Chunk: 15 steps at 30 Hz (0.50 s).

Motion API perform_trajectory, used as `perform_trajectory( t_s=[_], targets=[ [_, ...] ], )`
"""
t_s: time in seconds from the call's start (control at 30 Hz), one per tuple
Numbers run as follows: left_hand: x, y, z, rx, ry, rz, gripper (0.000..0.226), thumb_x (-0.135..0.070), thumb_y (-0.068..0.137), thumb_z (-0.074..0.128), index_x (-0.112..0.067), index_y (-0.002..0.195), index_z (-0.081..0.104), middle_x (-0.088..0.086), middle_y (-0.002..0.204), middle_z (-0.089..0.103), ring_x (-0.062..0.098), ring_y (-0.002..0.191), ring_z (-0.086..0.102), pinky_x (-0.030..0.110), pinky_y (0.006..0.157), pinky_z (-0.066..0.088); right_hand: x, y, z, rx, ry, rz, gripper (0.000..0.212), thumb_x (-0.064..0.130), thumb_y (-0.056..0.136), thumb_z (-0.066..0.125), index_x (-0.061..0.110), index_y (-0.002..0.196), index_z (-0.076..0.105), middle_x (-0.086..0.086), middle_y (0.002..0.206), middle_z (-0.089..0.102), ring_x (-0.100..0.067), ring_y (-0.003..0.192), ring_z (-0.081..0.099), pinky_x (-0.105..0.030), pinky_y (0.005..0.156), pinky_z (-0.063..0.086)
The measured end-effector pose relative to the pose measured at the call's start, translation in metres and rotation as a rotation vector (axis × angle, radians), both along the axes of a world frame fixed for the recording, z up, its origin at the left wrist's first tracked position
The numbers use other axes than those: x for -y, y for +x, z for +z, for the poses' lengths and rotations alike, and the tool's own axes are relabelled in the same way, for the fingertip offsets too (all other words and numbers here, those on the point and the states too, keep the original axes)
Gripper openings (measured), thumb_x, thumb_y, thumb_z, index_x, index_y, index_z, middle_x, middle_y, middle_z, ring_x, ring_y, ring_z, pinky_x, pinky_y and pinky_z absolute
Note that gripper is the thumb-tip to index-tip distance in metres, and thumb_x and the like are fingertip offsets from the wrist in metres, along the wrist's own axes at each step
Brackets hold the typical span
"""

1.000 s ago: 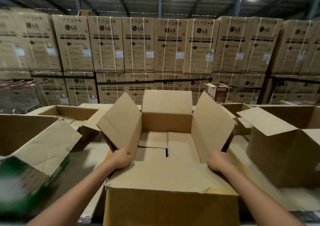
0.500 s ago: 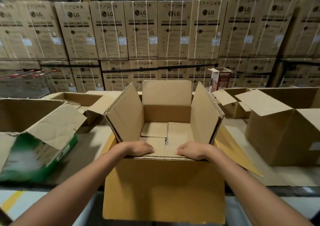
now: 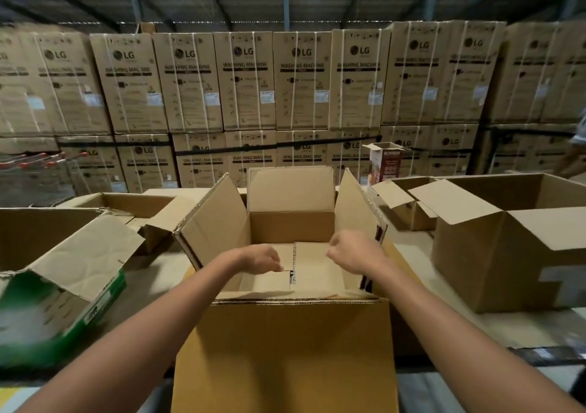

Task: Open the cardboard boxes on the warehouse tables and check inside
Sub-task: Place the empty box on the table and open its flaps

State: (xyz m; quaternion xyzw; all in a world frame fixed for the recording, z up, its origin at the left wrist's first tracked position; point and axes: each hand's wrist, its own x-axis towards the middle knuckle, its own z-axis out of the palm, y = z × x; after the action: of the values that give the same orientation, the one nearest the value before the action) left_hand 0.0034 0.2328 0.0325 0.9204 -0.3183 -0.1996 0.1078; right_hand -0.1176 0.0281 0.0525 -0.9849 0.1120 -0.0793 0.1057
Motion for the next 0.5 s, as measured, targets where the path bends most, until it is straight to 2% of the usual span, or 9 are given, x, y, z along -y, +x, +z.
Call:
perform_trajectory(
  t_s=[0.07, 0.13, 0.23, 0.3, 0.4, 0.5],
  targets=[
    [0.021, -0.001, 0.011, 0.03, -0.093, -0.008, 0.04, -0.03, 0.102, 0.054, -0.005, 0.132, 0.061, 0.009, 0.135, 0.06, 0.026, 0.125, 0.055, 0.038, 0.106, 0.043, 0.021, 0.01, 0.016, 0.123, -0.184, -0.096, 0.036, 0.042, 0.094, 0.052, 0.02, 0.119, 0.068, -0.005, 0.125, 0.063, -0.024, 0.12, 0.054, -0.044, 0.101, 0.045],
    [0.04, -0.006, 0.01, 0.008, -0.103, -0.04, 0.042, -0.032, 0.102, 0.054, -0.007, 0.136, 0.058, 0.007, 0.139, 0.058, 0.025, 0.127, 0.054, 0.036, 0.107, 0.042, 0.039, 0.017, 0.019, 0.087, -0.24, -0.185, 0.04, 0.045, 0.094, 0.053, 0.02, 0.123, 0.065, -0.012, 0.14, 0.053, -0.028, 0.133, 0.045, -0.049, 0.11, 0.038],
    [0.064, -0.012, -0.026, -0.157, 0.076, -0.038, 0.053, -0.049, 0.1, 0.049, -0.015, 0.14, 0.055, 0.005, 0.147, 0.051, 0.027, 0.133, 0.048, 0.045, 0.111, 0.039, 0.053, 0.011, -0.001, -0.056, -0.239, -0.28, 0.047, 0.041, 0.093, 0.056, 0.017, 0.134, 0.055, -0.019, 0.16, 0.025, -0.035, 0.146, 0.026, -0.051, 0.114, 0.036],
    [0.072, -0.015, -0.045, -0.206, 0.187, -0.005, 0.062, -0.06, 0.097, 0.044, -0.017, 0.14, 0.056, 0.005, 0.15, 0.049, 0.029, 0.135, 0.046, 0.048, 0.111, 0.036, 0.058, 0.003, -0.017, -0.074, -0.343, -0.27, 0.054, 0.038, 0.091, 0.057, 0.016, 0.14, 0.05, -0.017, 0.165, 0.008, -0.036, 0.152, 0.009, -0.053, 0.12, 0.023],
    [0.079, -0.011, -0.047, -0.311, 0.198, 0.039, 0.059, -0.056, 0.1, 0.045, -0.016, 0.143, 0.051, 0.005, 0.153, 0.044, 0.029, 0.14, 0.04, 0.049, 0.111, 0.034, 0.066, -0.001, -0.021, -0.086, -0.333, -0.245, 0.059, 0.041, 0.091, 0.055, 0.019, 0.145, 0.045, -0.009, 0.167, -0.005, -0.037, 0.152, 0.001, -0.061, 0.119, 0.014],
    [0.079, -0.013, -0.043, -0.373, 0.197, 0.029, 0.059, -0.055, 0.101, 0.043, -0.018, 0.147, 0.046, 0.005, 0.156, 0.04, 0.028, 0.144, 0.035, 0.051, 0.116, 0.031, 0.068, -0.005, -0.013, -0.172, -0.311, -0.234, 0.059, 0.049, 0.093, 0.053, 0.023, 0.146, 0.044, -0.006, 0.167, -0.007, -0.038, 0.152, -0.005, -0.072, 0.115, 0.007]
  ],
)
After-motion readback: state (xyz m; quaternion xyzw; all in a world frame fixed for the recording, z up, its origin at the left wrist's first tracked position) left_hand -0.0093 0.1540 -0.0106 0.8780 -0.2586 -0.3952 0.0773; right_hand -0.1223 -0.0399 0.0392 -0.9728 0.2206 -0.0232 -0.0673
